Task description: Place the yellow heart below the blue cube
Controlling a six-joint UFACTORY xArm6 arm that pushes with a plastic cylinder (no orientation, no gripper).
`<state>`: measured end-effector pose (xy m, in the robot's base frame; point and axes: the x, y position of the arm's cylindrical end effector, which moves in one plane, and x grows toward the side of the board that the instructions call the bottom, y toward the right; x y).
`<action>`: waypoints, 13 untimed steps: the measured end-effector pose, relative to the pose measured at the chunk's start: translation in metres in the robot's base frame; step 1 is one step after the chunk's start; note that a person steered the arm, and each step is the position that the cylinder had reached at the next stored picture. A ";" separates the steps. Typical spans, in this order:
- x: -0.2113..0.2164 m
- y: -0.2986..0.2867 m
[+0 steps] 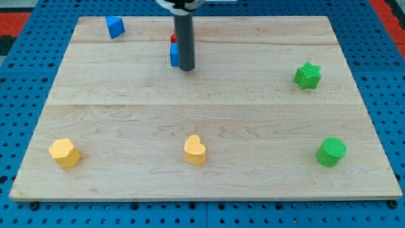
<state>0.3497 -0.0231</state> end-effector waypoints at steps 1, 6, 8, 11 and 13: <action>0.008 0.004; 0.203 0.021; 0.187 0.022; 0.126 0.005; 0.144 -0.019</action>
<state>0.4942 -0.0423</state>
